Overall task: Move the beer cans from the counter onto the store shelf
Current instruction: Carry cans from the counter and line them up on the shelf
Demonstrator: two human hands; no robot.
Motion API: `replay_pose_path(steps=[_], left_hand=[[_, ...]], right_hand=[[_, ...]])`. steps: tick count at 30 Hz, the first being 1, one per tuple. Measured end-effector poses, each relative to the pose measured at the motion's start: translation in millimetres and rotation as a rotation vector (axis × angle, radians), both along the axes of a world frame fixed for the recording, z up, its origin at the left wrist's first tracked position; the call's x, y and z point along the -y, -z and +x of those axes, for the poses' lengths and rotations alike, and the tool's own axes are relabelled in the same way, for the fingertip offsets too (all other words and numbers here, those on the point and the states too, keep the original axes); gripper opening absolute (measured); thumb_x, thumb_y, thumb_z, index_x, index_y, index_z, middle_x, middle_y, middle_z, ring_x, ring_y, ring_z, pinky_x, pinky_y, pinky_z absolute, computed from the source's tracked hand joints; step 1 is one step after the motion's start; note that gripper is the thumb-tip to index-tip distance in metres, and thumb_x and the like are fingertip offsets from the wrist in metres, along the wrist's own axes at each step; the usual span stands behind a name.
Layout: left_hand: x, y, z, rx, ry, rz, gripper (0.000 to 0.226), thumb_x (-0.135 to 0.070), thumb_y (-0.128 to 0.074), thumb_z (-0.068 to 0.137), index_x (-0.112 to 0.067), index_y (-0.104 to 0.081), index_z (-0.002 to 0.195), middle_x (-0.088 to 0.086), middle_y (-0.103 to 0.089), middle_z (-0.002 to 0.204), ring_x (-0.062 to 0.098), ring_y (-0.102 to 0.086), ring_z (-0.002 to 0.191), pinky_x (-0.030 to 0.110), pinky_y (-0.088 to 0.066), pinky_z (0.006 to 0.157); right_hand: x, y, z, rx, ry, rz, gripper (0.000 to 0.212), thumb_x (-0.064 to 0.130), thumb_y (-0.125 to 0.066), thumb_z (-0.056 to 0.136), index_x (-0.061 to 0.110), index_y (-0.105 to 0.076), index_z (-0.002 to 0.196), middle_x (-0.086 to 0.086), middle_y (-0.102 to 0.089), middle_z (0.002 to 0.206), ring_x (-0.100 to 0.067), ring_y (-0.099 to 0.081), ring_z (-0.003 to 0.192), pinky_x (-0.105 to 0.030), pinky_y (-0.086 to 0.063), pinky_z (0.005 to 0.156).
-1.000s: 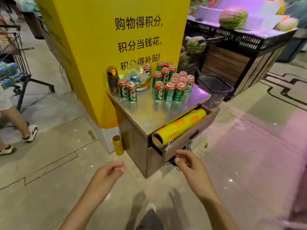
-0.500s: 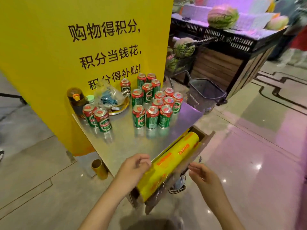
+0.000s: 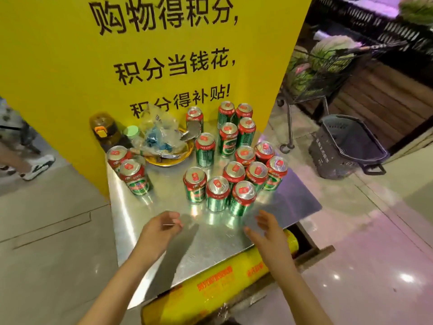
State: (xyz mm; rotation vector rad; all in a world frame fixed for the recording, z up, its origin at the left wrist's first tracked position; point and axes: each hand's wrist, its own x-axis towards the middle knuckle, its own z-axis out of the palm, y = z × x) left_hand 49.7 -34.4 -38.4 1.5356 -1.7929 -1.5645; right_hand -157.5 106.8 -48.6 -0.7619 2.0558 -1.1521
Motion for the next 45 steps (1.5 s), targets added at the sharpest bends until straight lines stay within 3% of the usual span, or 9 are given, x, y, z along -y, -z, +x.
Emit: replay_pose_path(steps=[3, 8, 12, 16, 19, 21, 29, 37, 45], left_hand=[[17.8, 14.2, -27.5, 0.076, -0.066, -0.032, 0.026, -0.01, -0.07, 0.079, -0.015, -0.058, 0.101, 0.003, -0.063, 0.091, 0.024, -0.062, 0.092, 0.028, -0.045, 0.082], [38.5, 27.5, -67.4, 0.07, -0.094, -0.083, 0.068, -0.013, -0.076, 0.075, -0.011, -0.04, 0.133, 0.001, -0.053, 0.114, 0.013, -0.051, 0.101, 0.02, -0.039, 0.081], [57.0, 27.8, -82.8, -0.002, -0.058, -0.202, 0.067, -0.002, -0.082, 0.061, -0.011, -0.05, 0.119, -0.007, -0.058, 0.102, -0.011, -0.055, 0.084, 0.005, -0.04, 0.07], [67.9, 31.0, -87.3, -0.008, -0.048, -0.208, 0.074, -0.004, -0.083, 0.061, -0.019, -0.042, 0.122, -0.005, -0.055, 0.111, 0.006, -0.055, 0.096, 0.0, -0.036, 0.074], [71.2, 38.3, -87.0, 0.018, -0.029, -0.211, 0.079, -0.009, -0.083, 0.064, -0.017, -0.04, 0.13, -0.006, -0.057, 0.114, 0.011, -0.056, 0.102, 0.011, -0.04, 0.082], [73.1, 41.7, -84.2, 0.04, -0.037, -0.238, 0.075, -0.015, -0.085, 0.062, -0.02, -0.045, 0.126, -0.009, -0.06, 0.11, 0.011, -0.059, 0.1, 0.017, -0.044, 0.084], [53.1, 35.8, -58.0, 0.049, -0.155, -0.238, 0.069, -0.023, -0.088, 0.058, -0.026, -0.051, 0.116, -0.015, -0.062, 0.104, 0.003, -0.059, 0.093, 0.003, -0.041, 0.072], [1.9, 1.9, 10.9, -0.08, -0.31, -0.227, 0.073, -0.03, -0.088, 0.055, -0.027, -0.054, 0.119, -0.012, -0.065, 0.108, 0.004, -0.06, 0.1, 0.026, -0.048, 0.09], [-97.4, -46.2, 138.6, -0.204, -0.562, -0.207, 0.078, -0.038, -0.084, 0.046, -0.029, -0.054, 0.118, -0.007, -0.064, 0.111, 0.012, -0.06, 0.105, 0.036, -0.05, 0.095]], right_hand=[[23.1, 5.7, -16.1, 0.033, -0.058, 0.001, 0.056, 0.016, -0.072, 0.081, 0.019, -0.044, 0.13, 0.009, -0.051, 0.12, -0.007, -0.047, 0.112, -0.022, -0.036, 0.09], [53.5, 24.7, -36.0, 0.106, -0.083, -0.032, 0.058, -0.001, -0.076, 0.072, 0.024, -0.046, 0.115, 0.016, -0.06, 0.104, 0.012, -0.059, 0.09, 0.002, -0.041, 0.068], [64.2, 42.3, -38.9, 0.124, -0.092, 0.007, 0.062, 0.005, -0.08, 0.069, 0.022, -0.049, 0.12, 0.011, -0.064, 0.111, 0.007, -0.061, 0.099, -0.005, -0.045, 0.078], [70.1, 46.6, -38.6, 0.092, -0.048, 0.022, 0.07, 0.013, -0.083, 0.066, 0.018, -0.048, 0.126, 0.01, -0.059, 0.116, -0.005, -0.057, 0.105, -0.017, -0.041, 0.085], [74.1, 42.4, -40.0, 0.018, -0.061, 0.01, 0.065, 0.014, -0.083, 0.067, 0.021, -0.049, 0.121, 0.015, -0.054, 0.108, -0.001, -0.051, 0.099, -0.017, -0.037, 0.084], [76.6, 43.8, -41.0, 0.013, -0.044, 0.022, 0.064, 0.016, -0.084, 0.066, 0.024, -0.048, 0.119, 0.014, -0.056, 0.107, -0.005, -0.054, 0.099, -0.021, -0.039, 0.085], [71.3, 45.5, -41.7, -0.002, -0.041, -0.019, 0.057, 0.016, -0.082, 0.066, 0.037, -0.051, 0.108, 0.017, -0.063, 0.101, -0.002, -0.057, 0.093, -0.02, -0.038, 0.08], [42.3, 24.2, -13.4, 0.018, -0.134, -0.077, 0.063, 0.014, -0.085, 0.063, 0.022, -0.056, 0.118, 0.004, -0.065, 0.111, -0.017, -0.059, 0.104, -0.036, -0.046, 0.092], [25.3, -23.1, 110.8, 0.108, -0.399, -0.154, 0.058, -0.001, -0.086, 0.059, 0.016, -0.056, 0.106, 0.001, -0.066, 0.099, -0.015, -0.063, 0.091, -0.018, -0.048, 0.081]])
